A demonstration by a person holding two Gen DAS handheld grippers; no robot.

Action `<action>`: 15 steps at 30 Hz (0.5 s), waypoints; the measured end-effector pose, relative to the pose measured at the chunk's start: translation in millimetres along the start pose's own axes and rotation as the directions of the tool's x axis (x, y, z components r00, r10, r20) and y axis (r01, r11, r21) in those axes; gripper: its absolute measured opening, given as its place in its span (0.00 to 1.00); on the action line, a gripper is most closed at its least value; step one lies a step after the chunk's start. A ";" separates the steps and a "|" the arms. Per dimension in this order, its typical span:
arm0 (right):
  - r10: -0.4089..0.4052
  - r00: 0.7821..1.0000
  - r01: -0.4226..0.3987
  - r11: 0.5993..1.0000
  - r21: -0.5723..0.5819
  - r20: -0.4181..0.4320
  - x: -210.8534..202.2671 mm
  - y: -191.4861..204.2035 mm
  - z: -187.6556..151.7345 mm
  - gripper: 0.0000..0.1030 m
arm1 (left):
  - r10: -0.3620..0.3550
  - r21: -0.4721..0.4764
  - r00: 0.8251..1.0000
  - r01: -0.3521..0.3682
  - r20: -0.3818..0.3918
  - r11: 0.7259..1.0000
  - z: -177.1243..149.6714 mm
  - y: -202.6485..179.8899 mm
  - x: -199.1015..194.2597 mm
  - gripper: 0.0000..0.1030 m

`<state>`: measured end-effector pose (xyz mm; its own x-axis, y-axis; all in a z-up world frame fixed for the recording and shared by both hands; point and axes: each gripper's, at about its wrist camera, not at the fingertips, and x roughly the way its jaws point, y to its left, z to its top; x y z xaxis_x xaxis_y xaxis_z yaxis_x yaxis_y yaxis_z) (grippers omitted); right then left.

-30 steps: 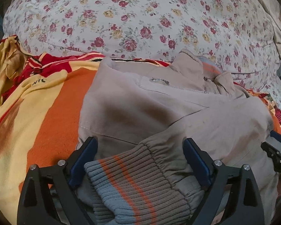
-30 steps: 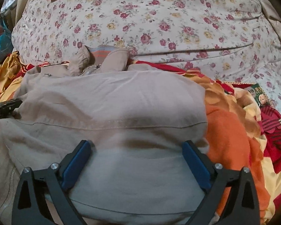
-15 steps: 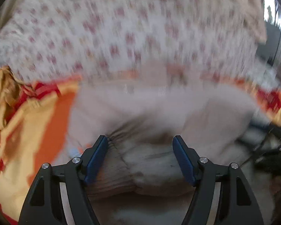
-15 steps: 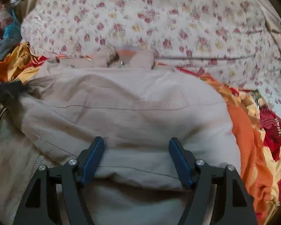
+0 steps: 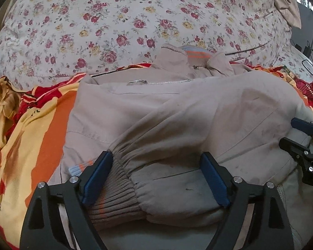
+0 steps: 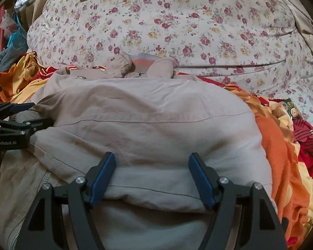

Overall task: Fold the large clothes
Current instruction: 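Press both grippers onto the jacket body over the folded sleeves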

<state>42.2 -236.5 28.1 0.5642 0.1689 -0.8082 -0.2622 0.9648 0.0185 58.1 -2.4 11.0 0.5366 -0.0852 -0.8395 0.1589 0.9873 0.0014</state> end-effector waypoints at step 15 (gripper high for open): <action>0.019 1.000 -0.019 1.000 0.010 0.002 0.7 -2.0 0.1 0.75 | -0.001 -0.001 1.000 0.001 0.004 1.000 -0.6 0.0 0.3 0.80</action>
<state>43.2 -238.2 27.5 0.5607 0.1878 -0.8064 -0.2652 0.9634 0.0400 57.7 -2.3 10.4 0.5395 -0.0863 -0.8376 0.1584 0.9874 0.0003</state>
